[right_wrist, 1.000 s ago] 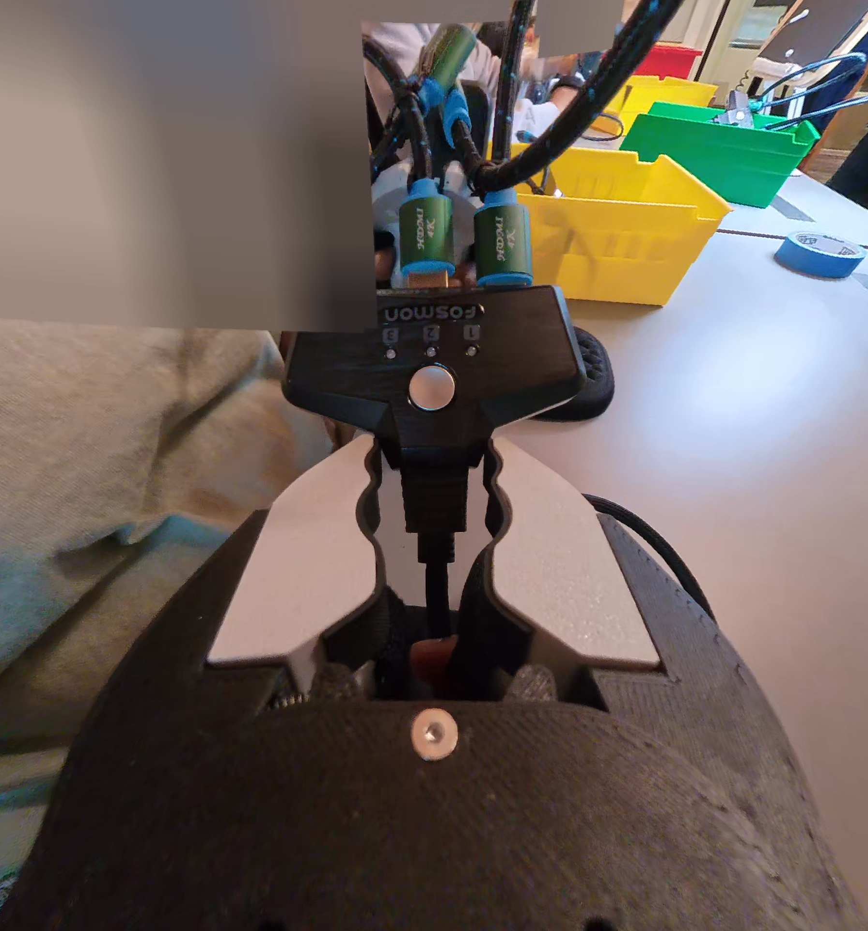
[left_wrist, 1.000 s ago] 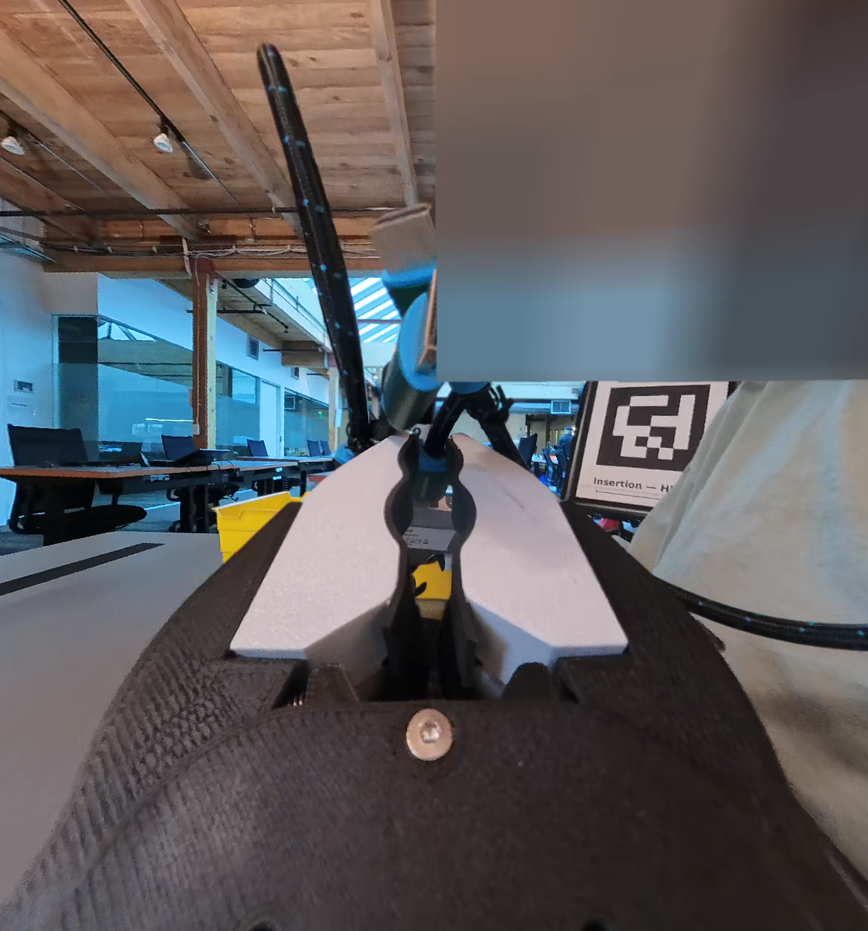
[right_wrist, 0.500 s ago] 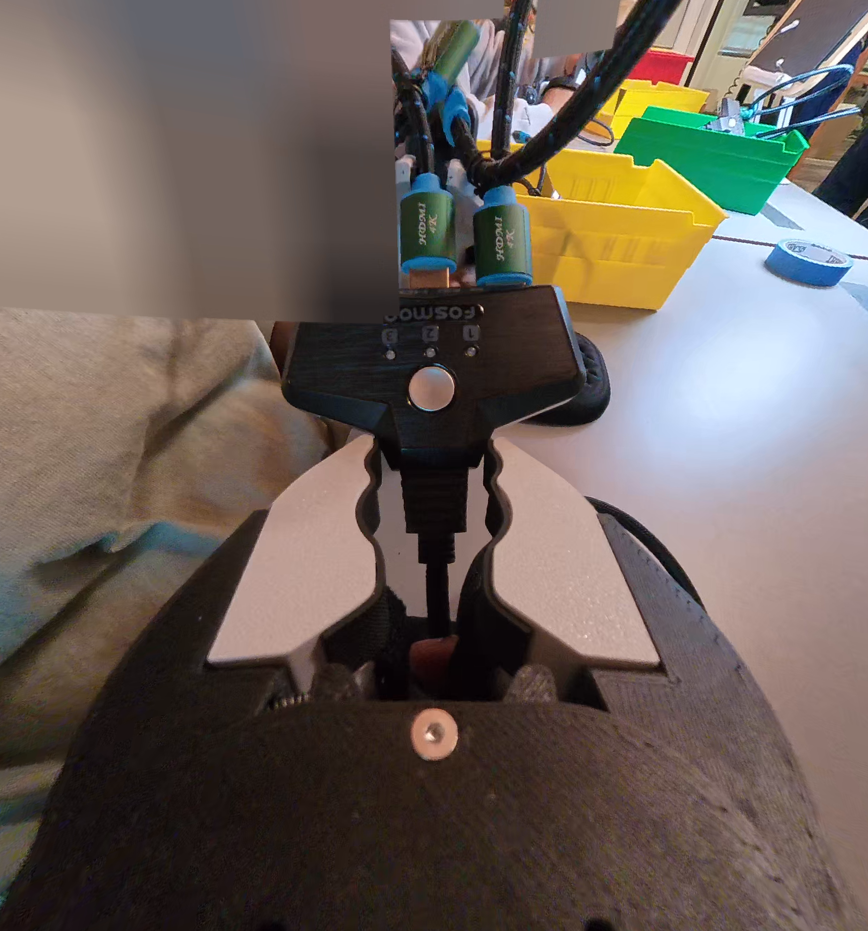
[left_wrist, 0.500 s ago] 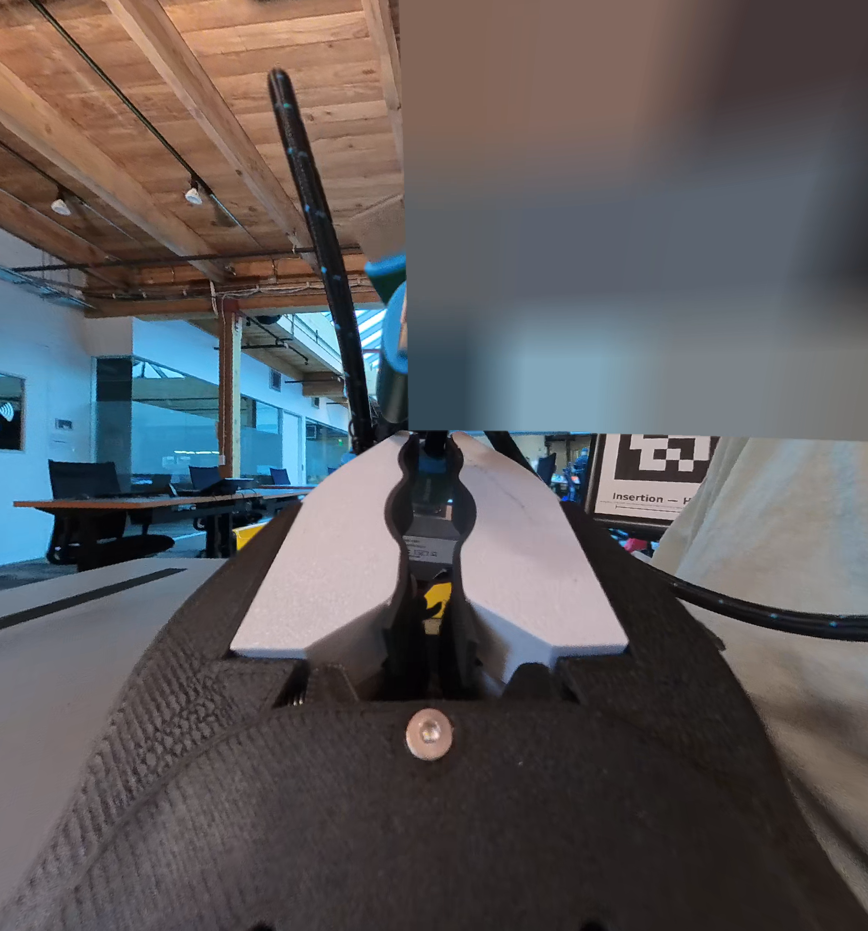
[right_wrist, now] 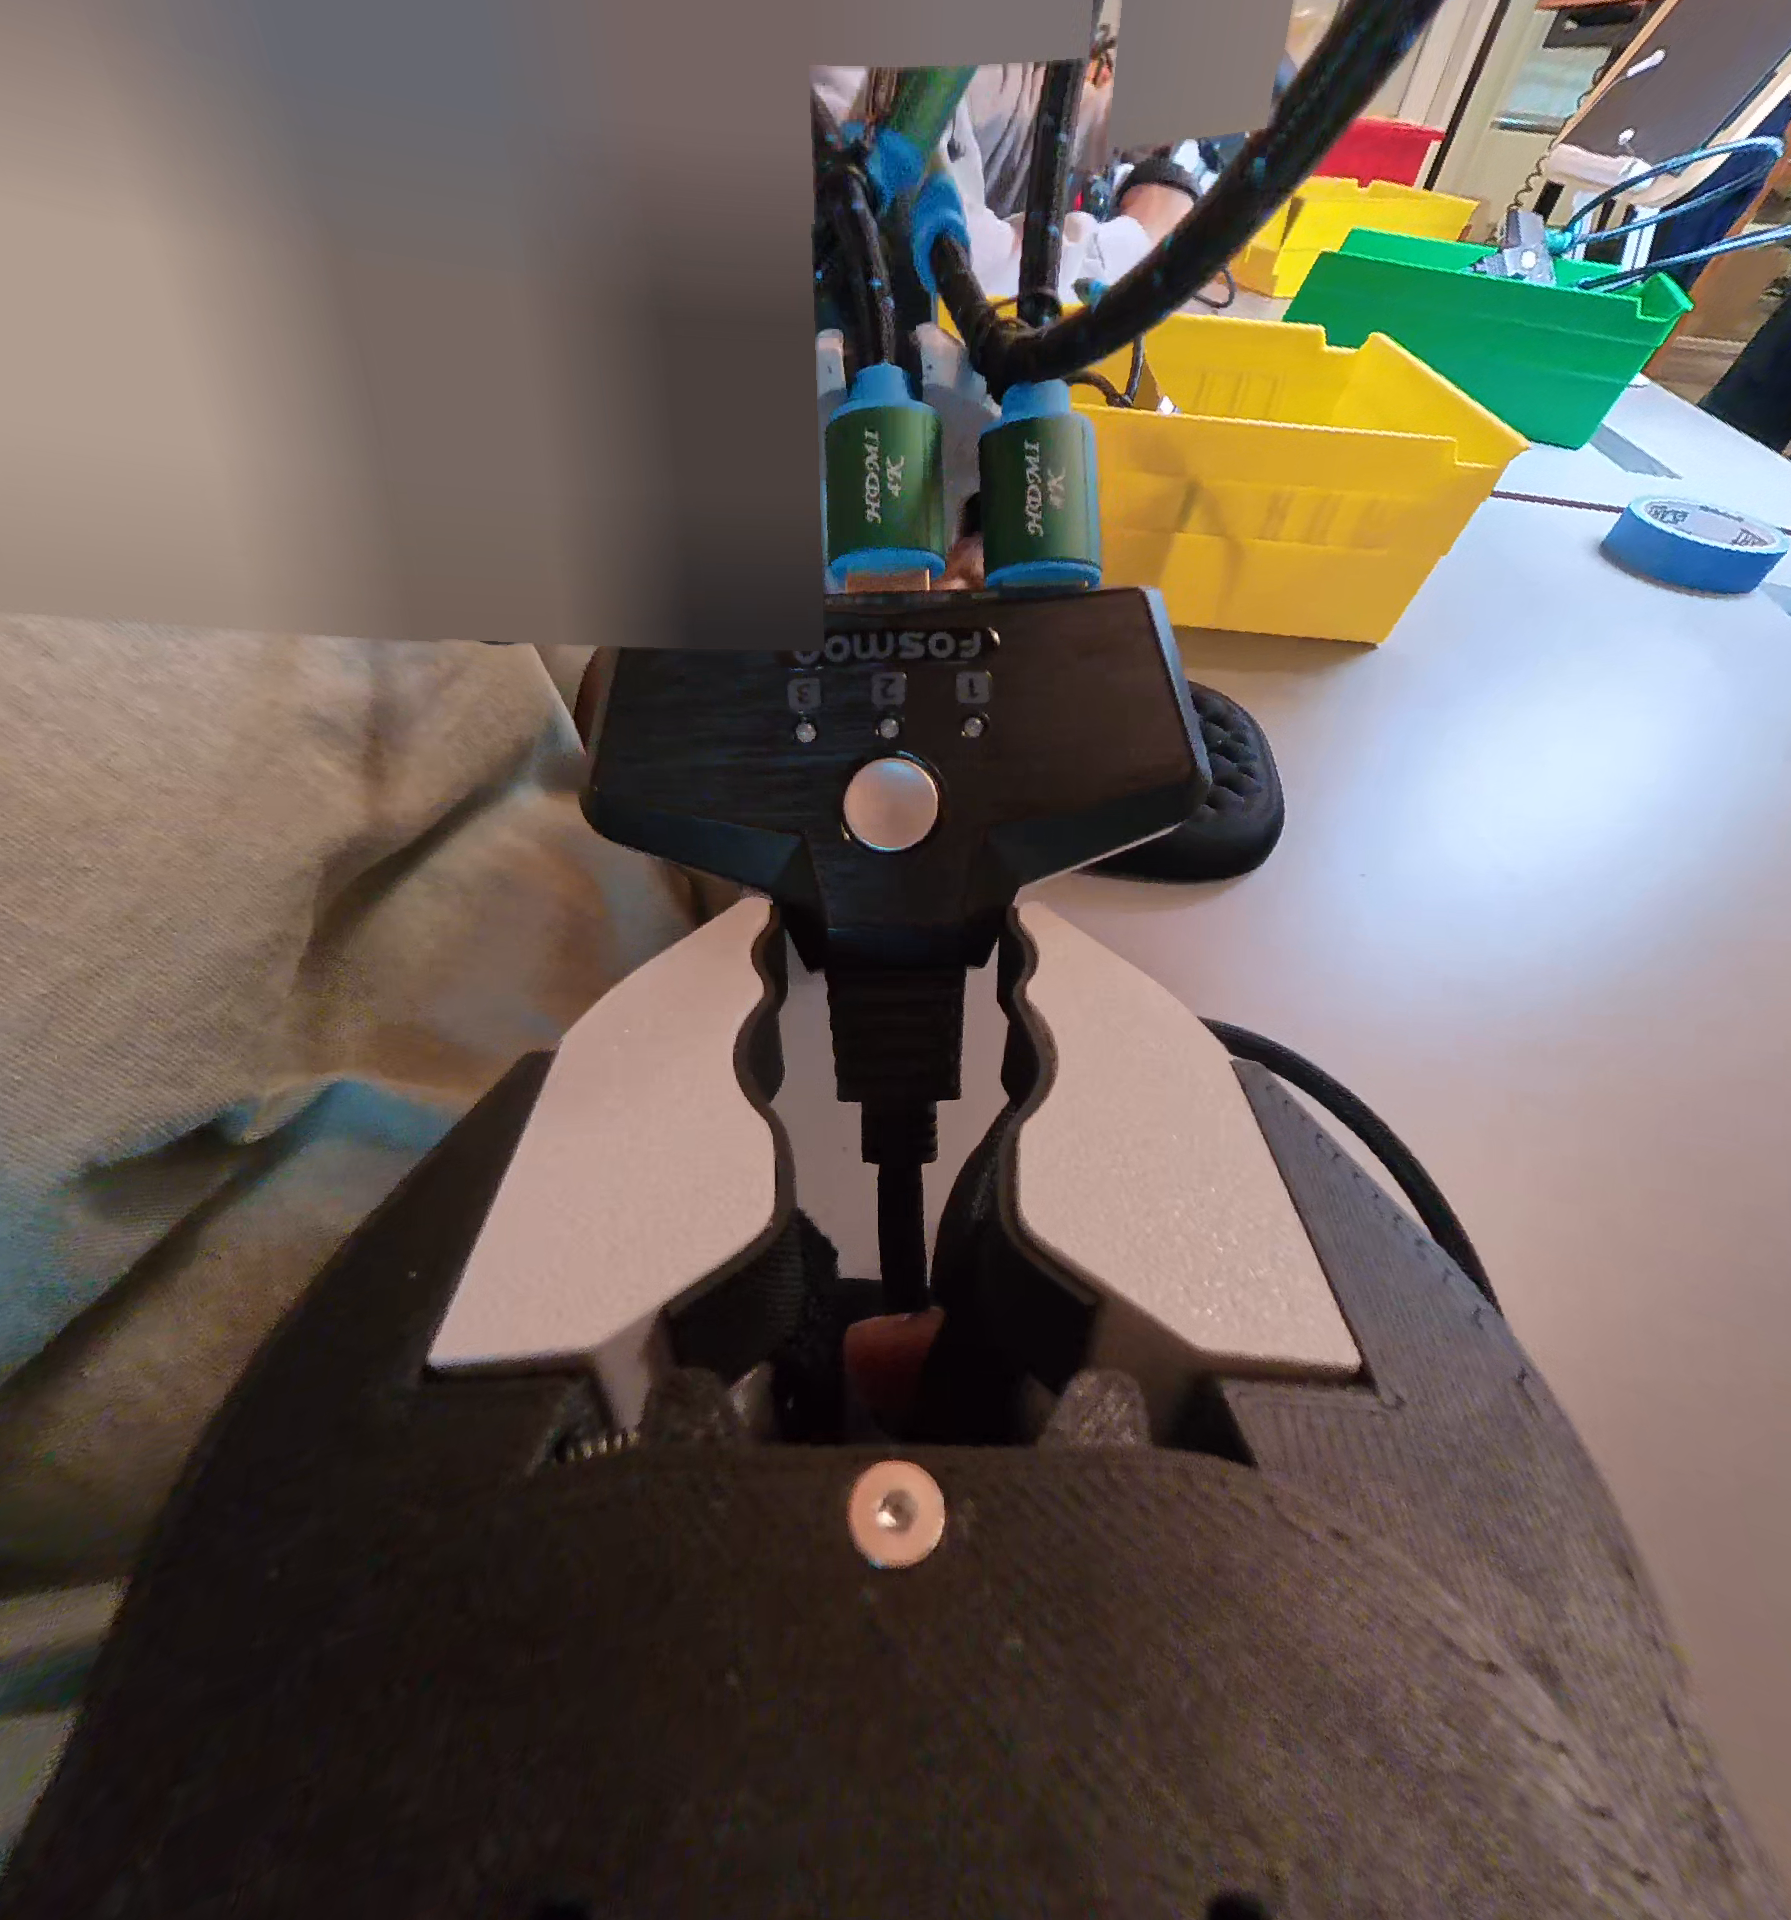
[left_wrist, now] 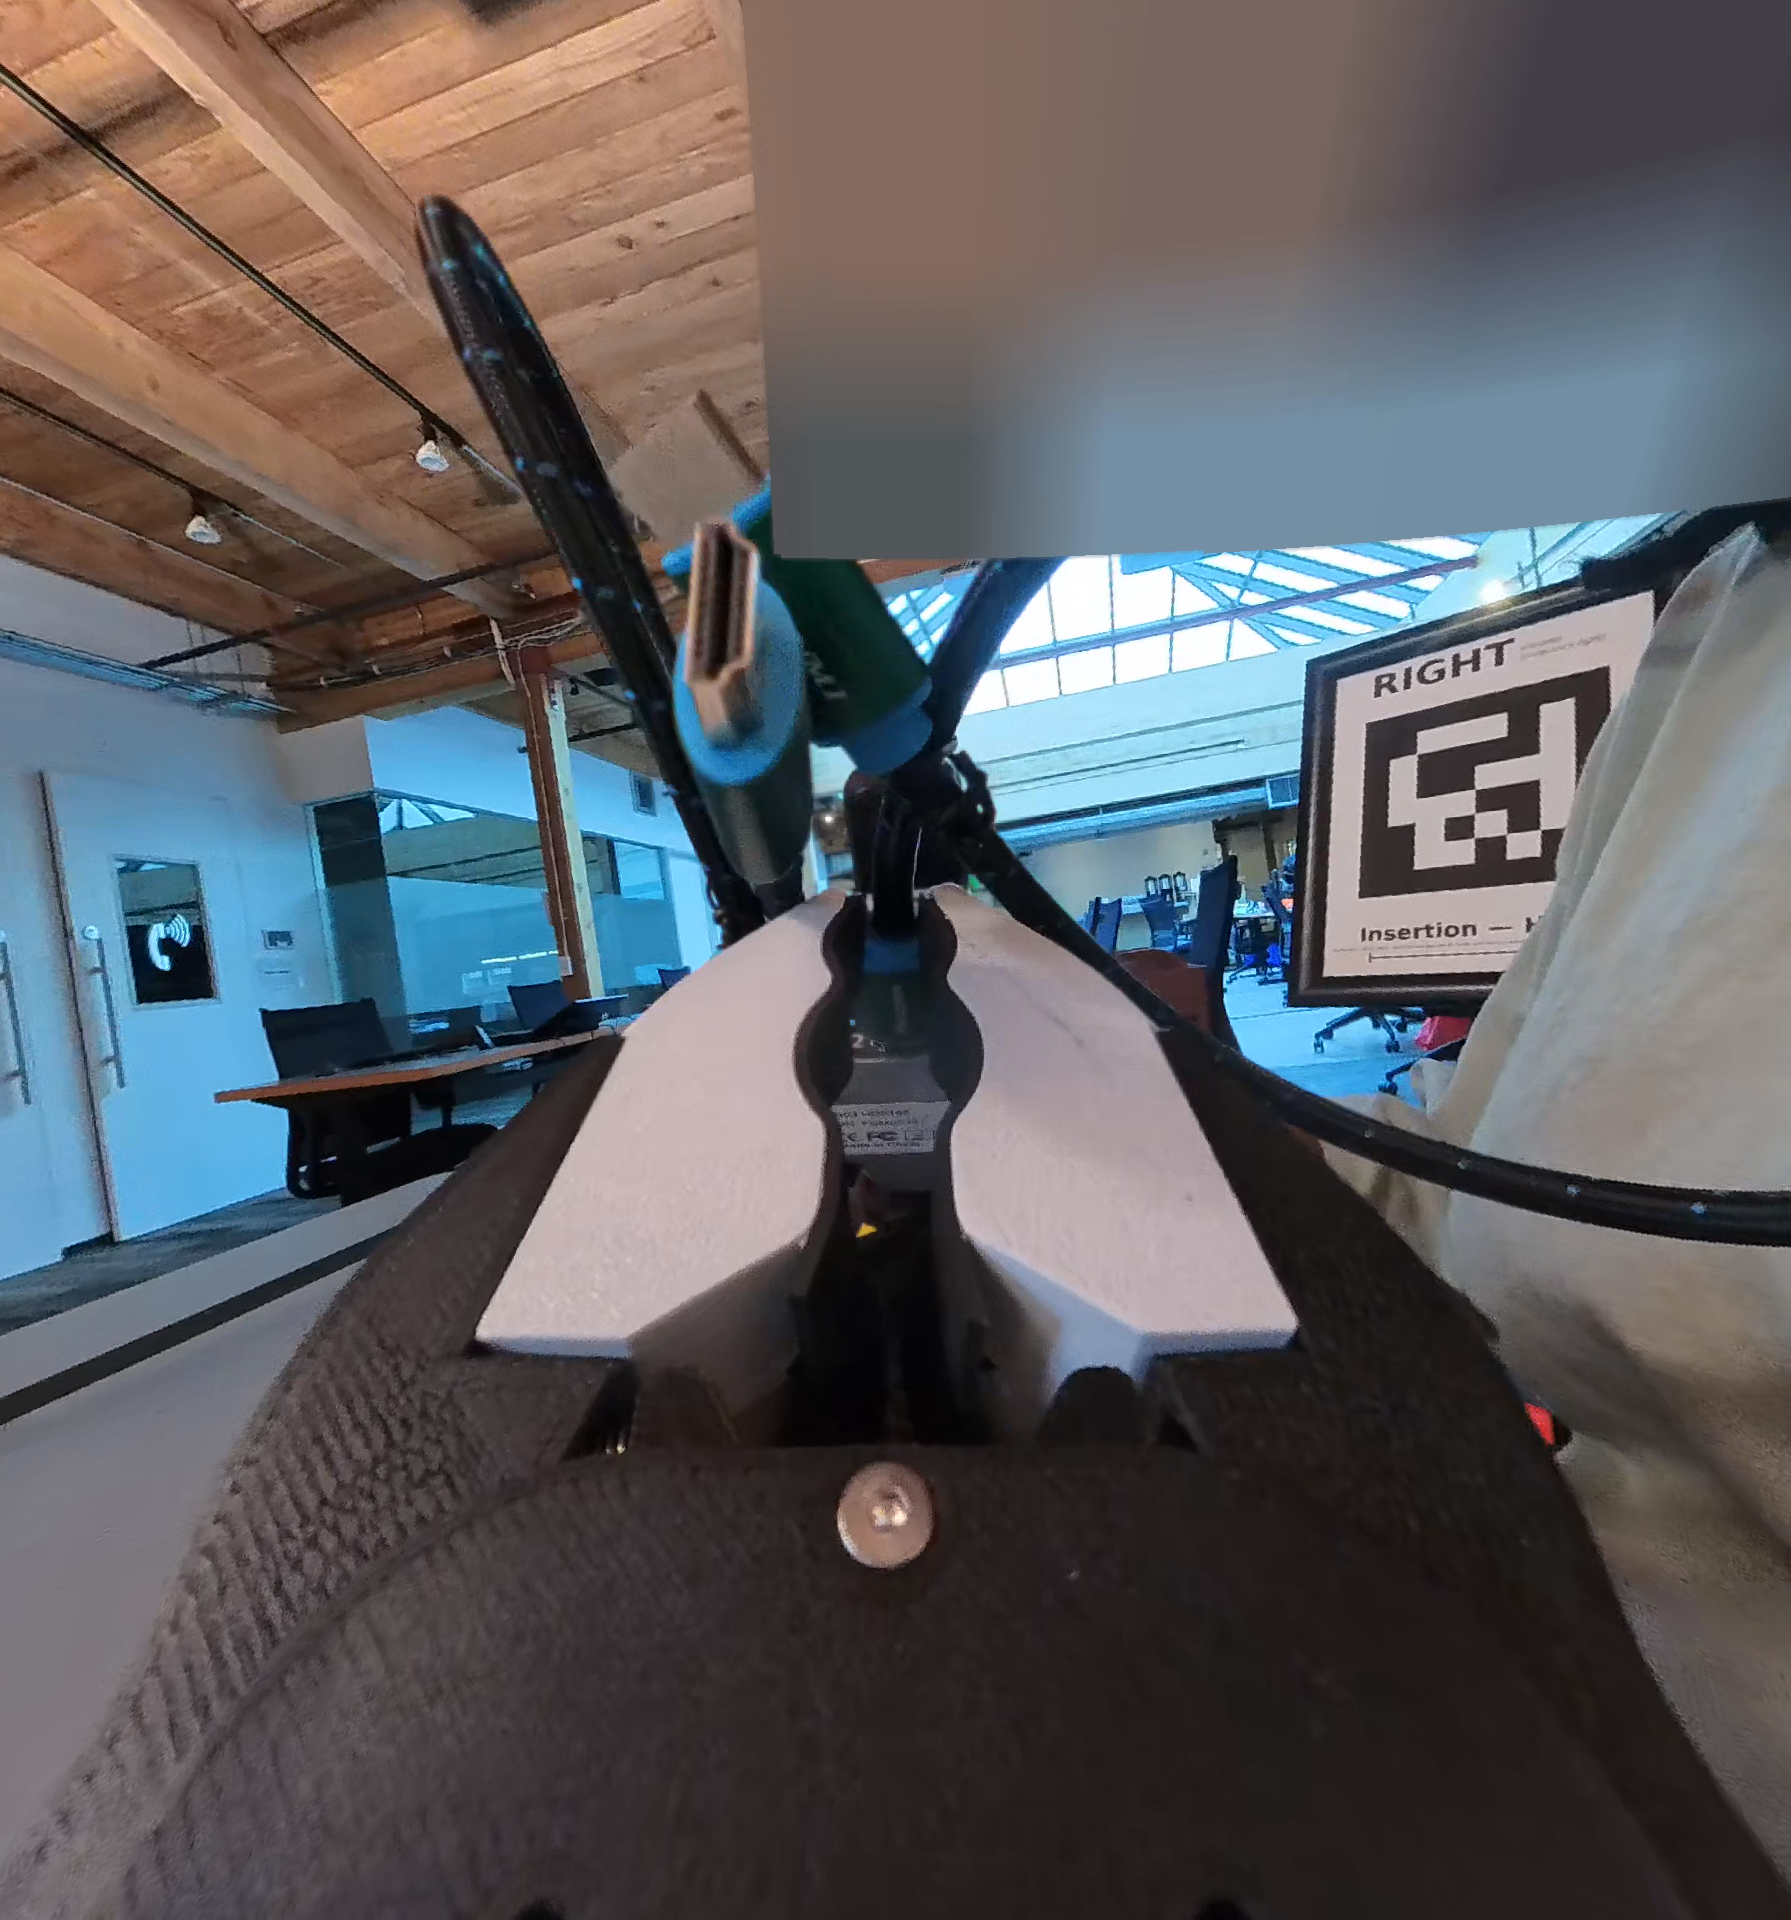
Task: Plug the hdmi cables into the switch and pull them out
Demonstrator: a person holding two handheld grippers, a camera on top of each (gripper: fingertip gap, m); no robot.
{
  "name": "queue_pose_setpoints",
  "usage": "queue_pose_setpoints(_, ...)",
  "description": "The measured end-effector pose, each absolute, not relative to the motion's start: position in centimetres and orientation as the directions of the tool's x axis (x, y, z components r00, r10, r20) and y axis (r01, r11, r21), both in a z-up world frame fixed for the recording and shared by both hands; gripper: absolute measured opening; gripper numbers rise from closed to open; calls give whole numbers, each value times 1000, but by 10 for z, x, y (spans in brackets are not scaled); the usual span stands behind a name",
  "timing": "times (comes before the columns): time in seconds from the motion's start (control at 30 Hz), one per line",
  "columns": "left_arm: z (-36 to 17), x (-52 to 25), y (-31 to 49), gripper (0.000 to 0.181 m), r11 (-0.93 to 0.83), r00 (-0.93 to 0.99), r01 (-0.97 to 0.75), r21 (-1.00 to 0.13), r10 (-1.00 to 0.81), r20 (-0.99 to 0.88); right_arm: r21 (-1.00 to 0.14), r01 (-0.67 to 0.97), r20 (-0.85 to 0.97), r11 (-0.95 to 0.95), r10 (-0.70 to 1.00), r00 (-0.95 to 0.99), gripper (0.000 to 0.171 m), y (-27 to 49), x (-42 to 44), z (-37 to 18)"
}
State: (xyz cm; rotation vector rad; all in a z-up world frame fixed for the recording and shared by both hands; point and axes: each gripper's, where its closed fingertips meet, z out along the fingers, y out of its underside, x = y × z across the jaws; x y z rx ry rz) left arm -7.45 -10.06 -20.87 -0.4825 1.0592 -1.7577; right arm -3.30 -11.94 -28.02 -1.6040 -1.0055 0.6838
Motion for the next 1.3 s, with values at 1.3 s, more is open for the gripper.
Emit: queue_pose_setpoints(1.3,-212,-80,13,32,36,155,550,-834,-986,59,-772,400,323,495,-236,916,39,-193,131,-33)
